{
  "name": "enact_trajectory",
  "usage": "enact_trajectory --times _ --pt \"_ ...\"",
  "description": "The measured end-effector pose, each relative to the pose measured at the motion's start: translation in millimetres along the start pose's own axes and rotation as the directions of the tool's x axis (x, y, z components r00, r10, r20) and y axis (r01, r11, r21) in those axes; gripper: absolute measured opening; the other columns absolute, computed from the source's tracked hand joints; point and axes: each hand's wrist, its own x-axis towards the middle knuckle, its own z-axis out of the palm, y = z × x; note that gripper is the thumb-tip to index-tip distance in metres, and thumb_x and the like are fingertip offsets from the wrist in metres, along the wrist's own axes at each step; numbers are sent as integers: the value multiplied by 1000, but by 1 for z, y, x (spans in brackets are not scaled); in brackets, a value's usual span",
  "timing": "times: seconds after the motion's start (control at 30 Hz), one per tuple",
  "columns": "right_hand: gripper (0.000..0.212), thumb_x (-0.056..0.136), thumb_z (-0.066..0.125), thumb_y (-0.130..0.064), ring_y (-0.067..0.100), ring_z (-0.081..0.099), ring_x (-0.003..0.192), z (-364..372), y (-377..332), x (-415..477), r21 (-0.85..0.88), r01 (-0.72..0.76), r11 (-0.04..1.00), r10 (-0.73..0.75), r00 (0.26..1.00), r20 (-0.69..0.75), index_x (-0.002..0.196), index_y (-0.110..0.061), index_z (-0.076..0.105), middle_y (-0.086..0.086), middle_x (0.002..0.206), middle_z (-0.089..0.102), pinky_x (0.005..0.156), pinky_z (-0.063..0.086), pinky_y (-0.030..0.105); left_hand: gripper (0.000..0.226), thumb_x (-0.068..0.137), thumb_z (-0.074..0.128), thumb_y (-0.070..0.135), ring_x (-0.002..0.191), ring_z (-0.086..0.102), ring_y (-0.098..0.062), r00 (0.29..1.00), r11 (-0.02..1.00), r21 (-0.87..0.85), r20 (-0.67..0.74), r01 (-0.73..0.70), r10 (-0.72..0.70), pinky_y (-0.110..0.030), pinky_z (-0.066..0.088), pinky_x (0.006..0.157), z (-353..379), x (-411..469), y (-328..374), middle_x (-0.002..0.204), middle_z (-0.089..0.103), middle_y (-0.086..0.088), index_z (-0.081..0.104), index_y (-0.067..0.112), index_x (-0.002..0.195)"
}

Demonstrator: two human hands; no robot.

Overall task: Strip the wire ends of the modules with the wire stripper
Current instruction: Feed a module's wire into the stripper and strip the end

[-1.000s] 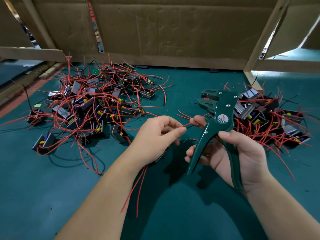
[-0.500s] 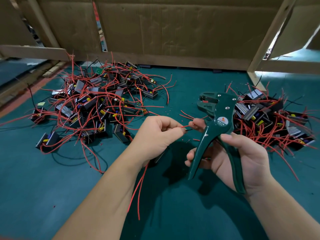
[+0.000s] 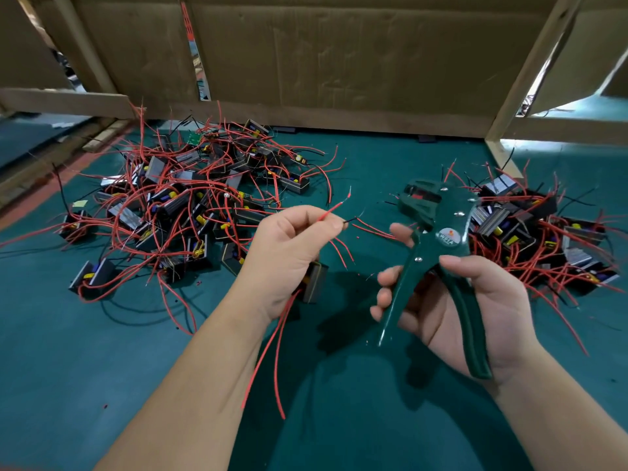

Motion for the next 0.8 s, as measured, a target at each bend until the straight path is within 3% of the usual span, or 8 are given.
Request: enact_trajectory --times 0.13,0.2,0.27,0.37,0.57,0.7,0.8 --pt "73 51 82 -28 39 64 69 2 4 -1 -65 -178 982 182 981 66 113 5 63 30 87 65 65 55 48 19 88 59 1 40 42 3 998 998 32 -11 -61 61 -5 33 44 -3 1 -1 43 48 15 60 12 73" --pt "65 56 80 -30 39 64 71 3 6 -2 -114 -209 971 222 968 116 108 6 66 29 87 65 68 54 48 19 86 64 2 51 45 -1 992 988 97 -25 -120 123 -6 35 52 -5 2 -1 54 56 14 65 15 73" --pt "57 62 78 -31 39 63 72 2 7 -3 -136 -226 965 247 954 171 105 4 66 27 86 64 71 53 49 18 81 71 5 65 46 -13 984 973 153 -32 -171 178 -14 37 58 -6 4 -2 65 59 3 70 20 71" --pt "50 65 78 -28 40 63 72 3 8 -3 -157 -226 961 256 944 210 102 3 65 28 84 63 71 52 52 12 76 69 20 65 38 -19 977 957 212 -35 -196 208 -27 32 58 -4 3 -3 68 52 -9 73 31 72" --pt "46 61 83 -28 39 62 66 2 8 -2 -232 -186 955 221 966 137 92 1 65 27 77 61 66 52 50 13 77 68 26 60 34 -18 972 940 256 -3 -227 236 -27 28 56 -4 5 -4 63 47 -10 73 38 76" --pt "46 62 84 -33 38 62 63 2 9 -2 -274 -178 945 209 974 88 88 -1 66 26 74 61 64 53 49 13 79 68 26 56 33 -16 962 910 315 55 -270 267 -25 28 54 -8 5 -6 57 45 -23 72 38 74" --pt "47 64 83 -38 38 63 62 1 11 -2 -304 -179 936 209 976 69 87 -1 65 26 73 61 64 53 48 13 78 68 25 52 29 -10 960 900 338 55 -275 273 -20 26 48 -9 6 -9 52 41 -4 69 35 70"
